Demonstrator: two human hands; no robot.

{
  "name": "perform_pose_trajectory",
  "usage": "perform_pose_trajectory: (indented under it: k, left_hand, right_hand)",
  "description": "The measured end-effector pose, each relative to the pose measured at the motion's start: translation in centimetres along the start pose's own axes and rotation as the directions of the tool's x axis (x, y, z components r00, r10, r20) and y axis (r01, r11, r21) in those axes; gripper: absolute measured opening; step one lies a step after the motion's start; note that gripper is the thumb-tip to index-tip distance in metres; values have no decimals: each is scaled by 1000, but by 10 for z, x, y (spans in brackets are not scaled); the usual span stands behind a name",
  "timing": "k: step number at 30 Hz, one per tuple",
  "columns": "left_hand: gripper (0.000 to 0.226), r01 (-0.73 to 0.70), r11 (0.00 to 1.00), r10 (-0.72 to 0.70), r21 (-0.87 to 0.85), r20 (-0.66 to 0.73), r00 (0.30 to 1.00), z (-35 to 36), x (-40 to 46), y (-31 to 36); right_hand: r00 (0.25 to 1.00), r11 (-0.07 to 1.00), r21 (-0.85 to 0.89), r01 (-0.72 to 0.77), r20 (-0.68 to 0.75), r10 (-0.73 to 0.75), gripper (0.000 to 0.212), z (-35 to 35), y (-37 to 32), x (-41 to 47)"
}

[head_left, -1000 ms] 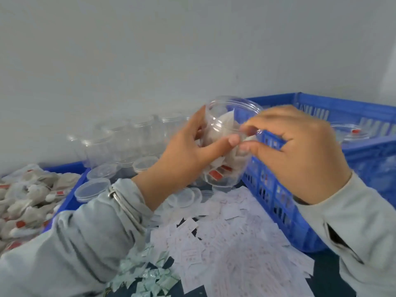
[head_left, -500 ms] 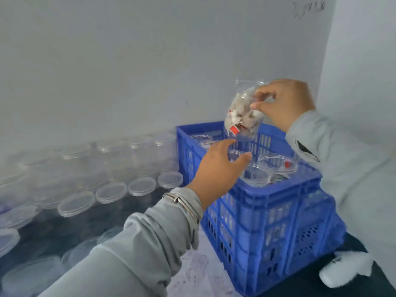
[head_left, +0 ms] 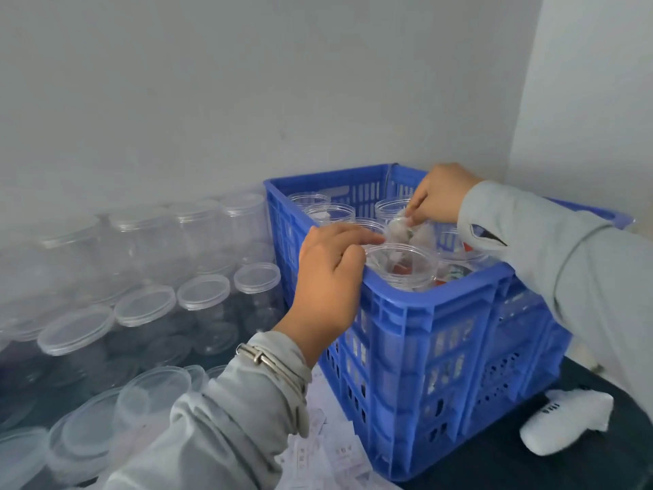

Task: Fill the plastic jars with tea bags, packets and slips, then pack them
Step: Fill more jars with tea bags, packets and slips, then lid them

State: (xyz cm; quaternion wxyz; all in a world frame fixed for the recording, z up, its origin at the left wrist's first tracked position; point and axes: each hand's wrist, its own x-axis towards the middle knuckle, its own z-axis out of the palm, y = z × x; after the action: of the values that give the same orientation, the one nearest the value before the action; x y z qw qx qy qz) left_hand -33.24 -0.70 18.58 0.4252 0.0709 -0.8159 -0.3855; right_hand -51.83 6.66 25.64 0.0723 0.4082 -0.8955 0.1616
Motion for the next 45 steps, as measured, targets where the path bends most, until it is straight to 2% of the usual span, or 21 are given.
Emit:
perform_pose_trajectory:
  k: [7,13,16,20,24,26,29,31,34,37,39,42,45]
  left_hand:
    - [35,7,999,-9,-41,-42,999,3,-1,-3]
    - [34,27,999,-28,-36,-32,999,2,-3,-4]
    - [34,32,999,-32,-7,-13,999,1,-5,-7]
    - [38,24,997,-29,73,67,997,-5,-6,-6]
    - [33,-49,981,-1,187,257,966,-27,-1,0]
    - [34,-42,975,-30,220,311,950,-44,-4,1]
    - [36,52,955,-144,293,303,942,-73,-10,-1]
    - [36,117,931,-213,345,255,943,-94,-12,-3]
    - [36,199,868,-286,455,131,949,-133,-15,-13]
    - [37,238,788,-314,568,38,949,-181,-25,-28]
    - [37,290,715,-366,636,-13,931,-215,-36,-39]
    - [35,402,614,-463,680,-103,881,-264,-63,-58]
    - [31,494,561,-524,664,-177,833,-302,-102,-76]
  right_hand:
    - [989,998,-56,-12,149,20,28,3,-3,-6]
    - [983,997,15,-73,171,70,31,4,-1,-7]
    - [985,990,116,-84,159,65,35,3,1,-6]
    - [998,962,266,-57,48,46,32,-1,6,-8]
    - [993,936,349,-42,-86,77,30,-1,8,-11]
    - [982,927,375,-6,-171,76,30,-2,2,-16]
    - [940,927,363,95,-338,36,28,-7,-24,-29]
    - [930,902,398,169,-368,-12,25,-10,-54,-39]
    - [927,879,374,297,-334,-171,24,-14,-113,-55]
    - [890,874,214,436,-247,-383,32,-10,-176,-68]
    - [860,849,162,503,-186,-474,30,0,-215,-73]
    - [851,844,112,525,-61,-521,22,35,-264,-75]
    - [861,871,27,490,144,-488,29,93,-299,-66]
